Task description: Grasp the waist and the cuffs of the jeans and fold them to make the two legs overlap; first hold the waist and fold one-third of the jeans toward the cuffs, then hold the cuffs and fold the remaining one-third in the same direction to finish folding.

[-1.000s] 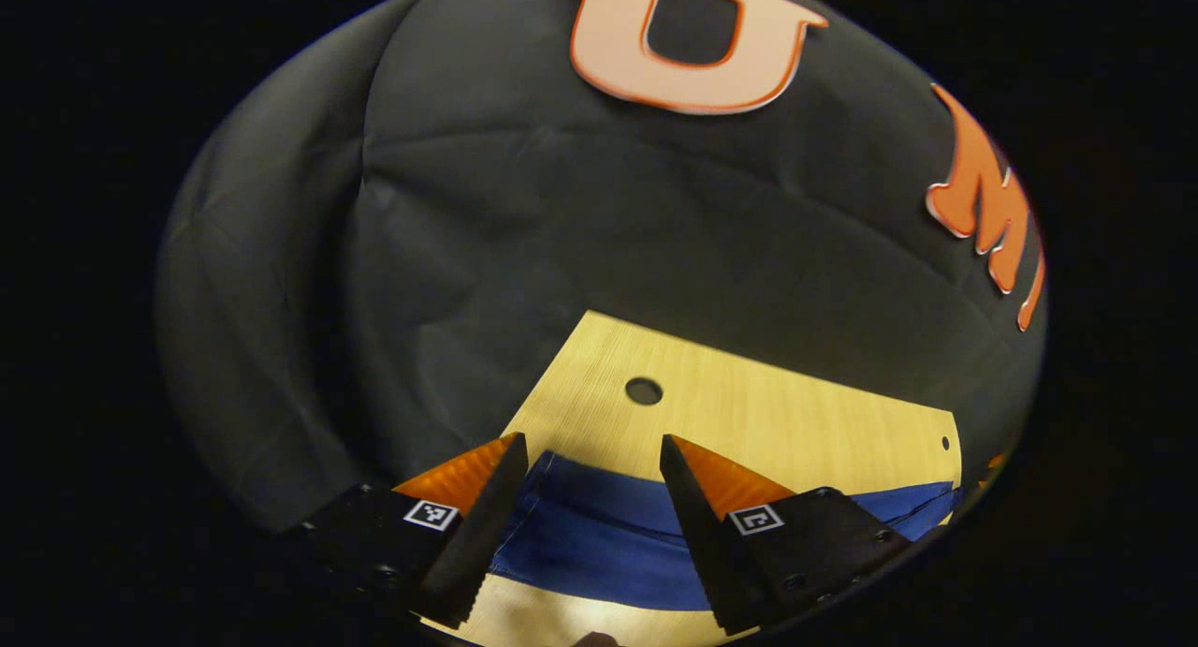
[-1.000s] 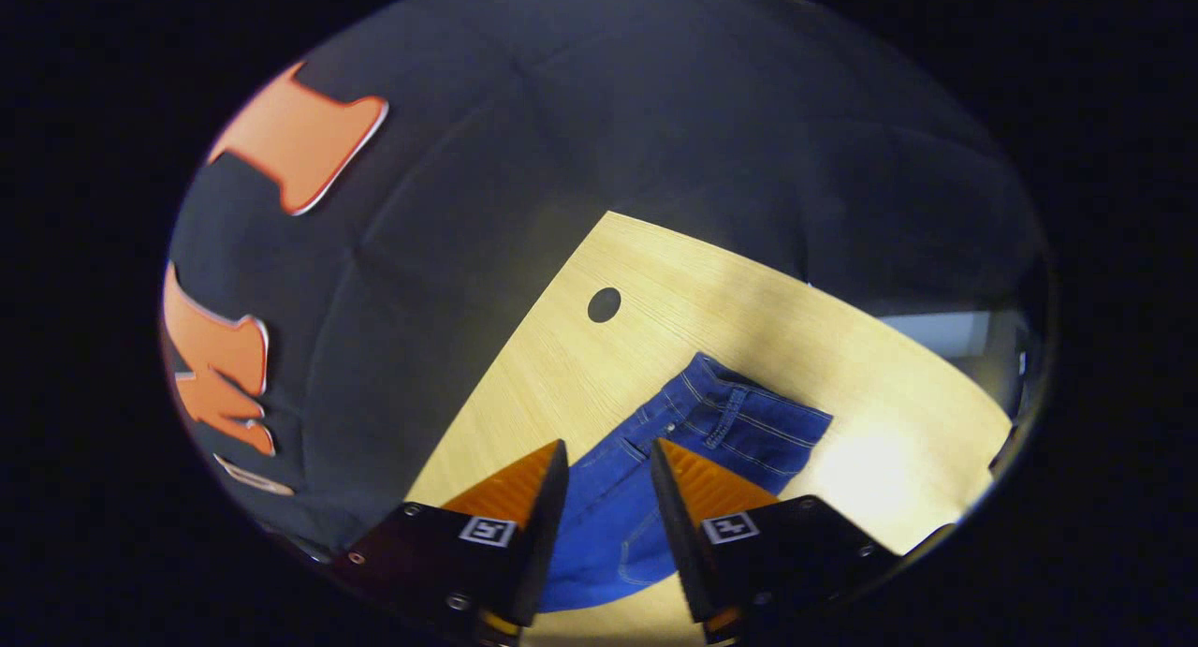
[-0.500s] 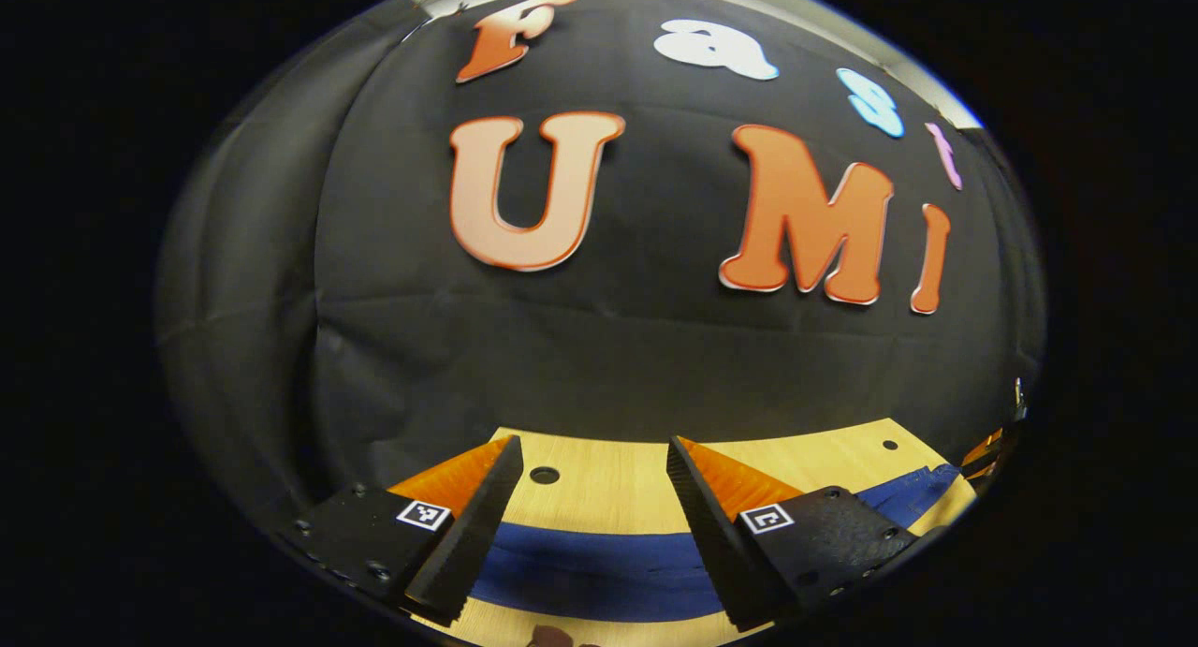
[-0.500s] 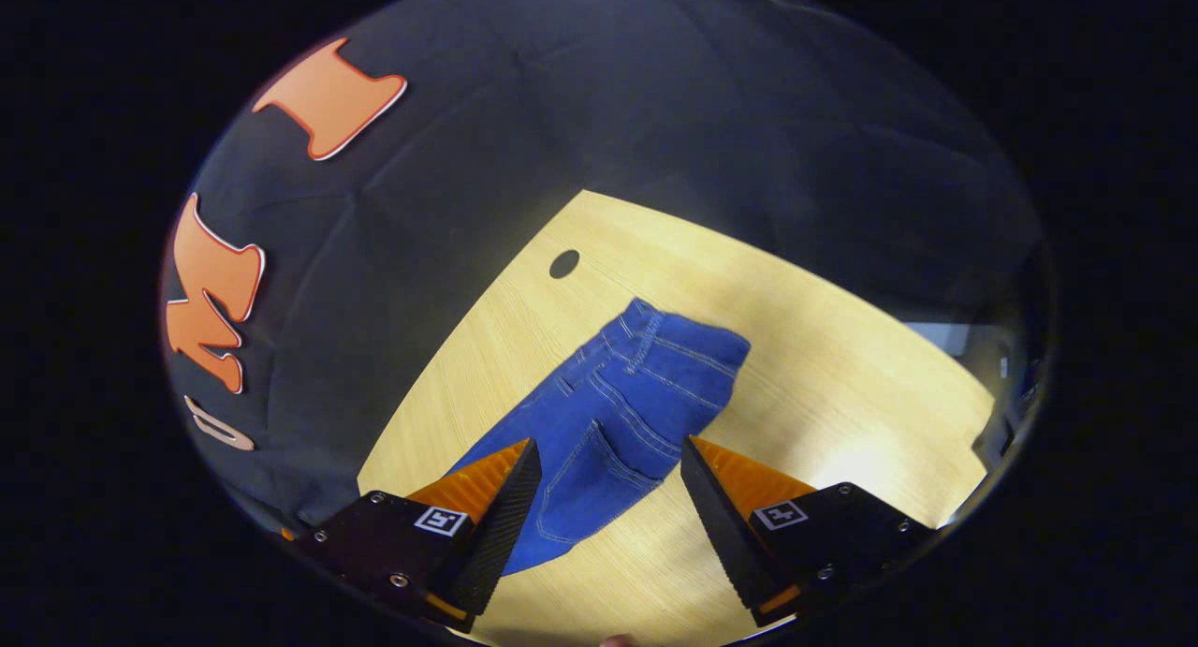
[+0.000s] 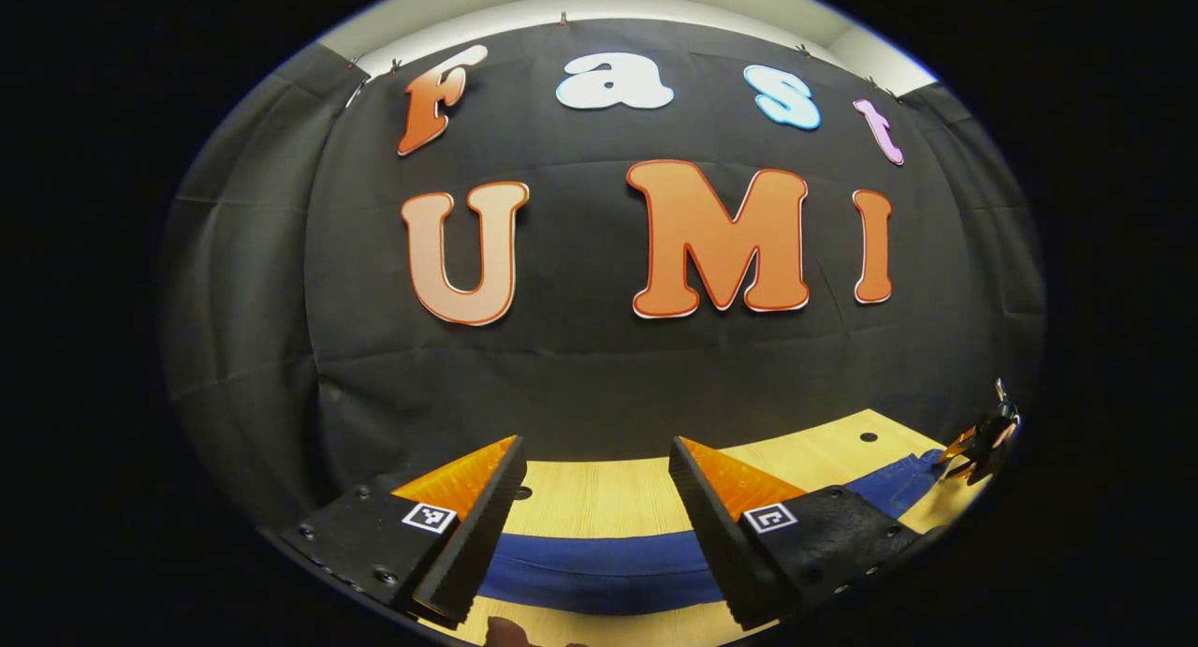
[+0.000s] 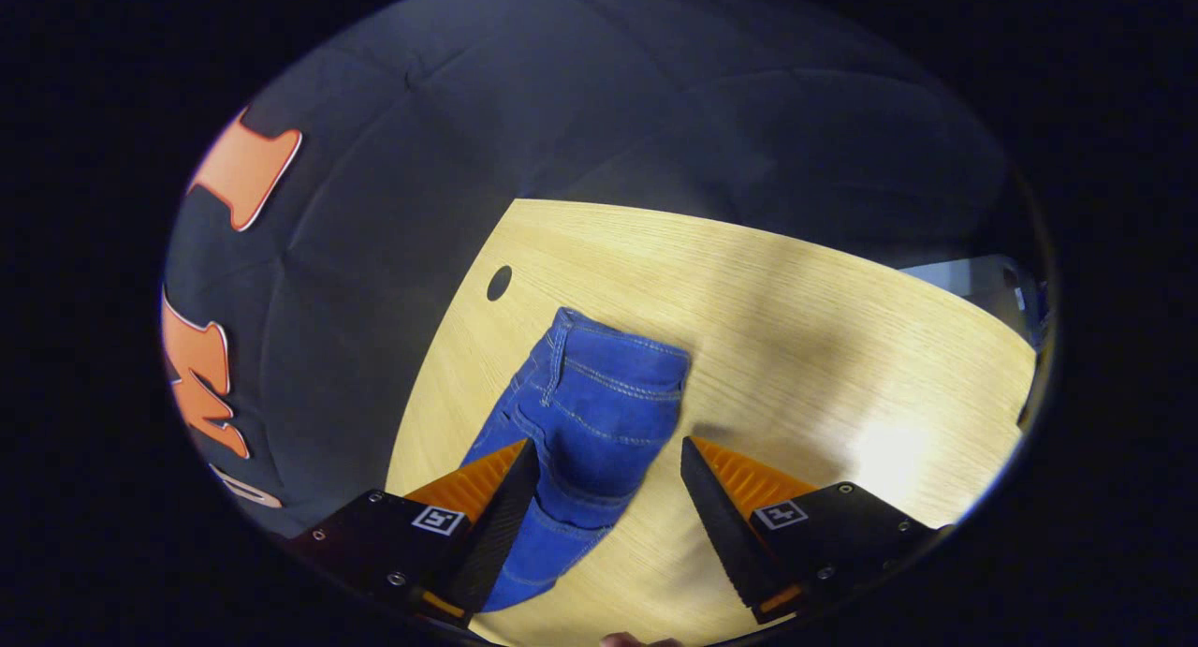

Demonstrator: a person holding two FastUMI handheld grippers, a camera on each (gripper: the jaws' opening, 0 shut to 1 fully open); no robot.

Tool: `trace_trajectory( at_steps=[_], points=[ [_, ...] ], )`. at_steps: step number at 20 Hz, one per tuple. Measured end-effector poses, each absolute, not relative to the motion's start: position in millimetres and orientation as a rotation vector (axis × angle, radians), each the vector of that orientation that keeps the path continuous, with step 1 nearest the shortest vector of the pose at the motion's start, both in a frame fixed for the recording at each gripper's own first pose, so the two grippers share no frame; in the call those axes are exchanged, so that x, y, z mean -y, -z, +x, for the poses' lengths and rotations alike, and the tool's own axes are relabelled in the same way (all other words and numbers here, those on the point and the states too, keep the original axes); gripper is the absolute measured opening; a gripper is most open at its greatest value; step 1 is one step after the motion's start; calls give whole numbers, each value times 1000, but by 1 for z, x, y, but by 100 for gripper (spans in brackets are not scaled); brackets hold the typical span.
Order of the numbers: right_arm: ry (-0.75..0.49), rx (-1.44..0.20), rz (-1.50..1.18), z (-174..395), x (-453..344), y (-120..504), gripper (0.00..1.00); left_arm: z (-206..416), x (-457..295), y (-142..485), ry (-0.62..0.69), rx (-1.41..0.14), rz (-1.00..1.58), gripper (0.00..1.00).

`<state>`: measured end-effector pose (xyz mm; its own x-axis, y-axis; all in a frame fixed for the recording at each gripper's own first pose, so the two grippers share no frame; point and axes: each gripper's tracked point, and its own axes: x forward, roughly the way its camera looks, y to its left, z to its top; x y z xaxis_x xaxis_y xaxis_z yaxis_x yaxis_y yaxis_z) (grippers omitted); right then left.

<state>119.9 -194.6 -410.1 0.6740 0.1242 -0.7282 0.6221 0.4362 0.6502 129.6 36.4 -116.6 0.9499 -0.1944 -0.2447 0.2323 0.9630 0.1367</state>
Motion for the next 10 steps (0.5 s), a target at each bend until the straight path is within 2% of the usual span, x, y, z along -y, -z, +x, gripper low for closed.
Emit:
trace_trajectory(
  at_steps=[3, 7, 8, 9, 10],
  points=[
    [363, -820, 1093, 124, 194, 423, 96, 115, -21, 95, 193, -164, 219, 97],
    [364, -769, 1081, 137, 195, 427, 94, 96, 6, 81, 224, -126, 257, 100],
    [373, -767, 1082, 141, 195, 430, 92, 92, 11, 84, 234, -134, 255, 100],
    [384, -766, 1085, 143, 196, 433, 82, 89, 15, 88, 243, -144, 258, 98],
    [402, -773, 1066, 140, 197, 438, 78, 88, 18, 94, 249, -158, 267, 98]
  ],
)
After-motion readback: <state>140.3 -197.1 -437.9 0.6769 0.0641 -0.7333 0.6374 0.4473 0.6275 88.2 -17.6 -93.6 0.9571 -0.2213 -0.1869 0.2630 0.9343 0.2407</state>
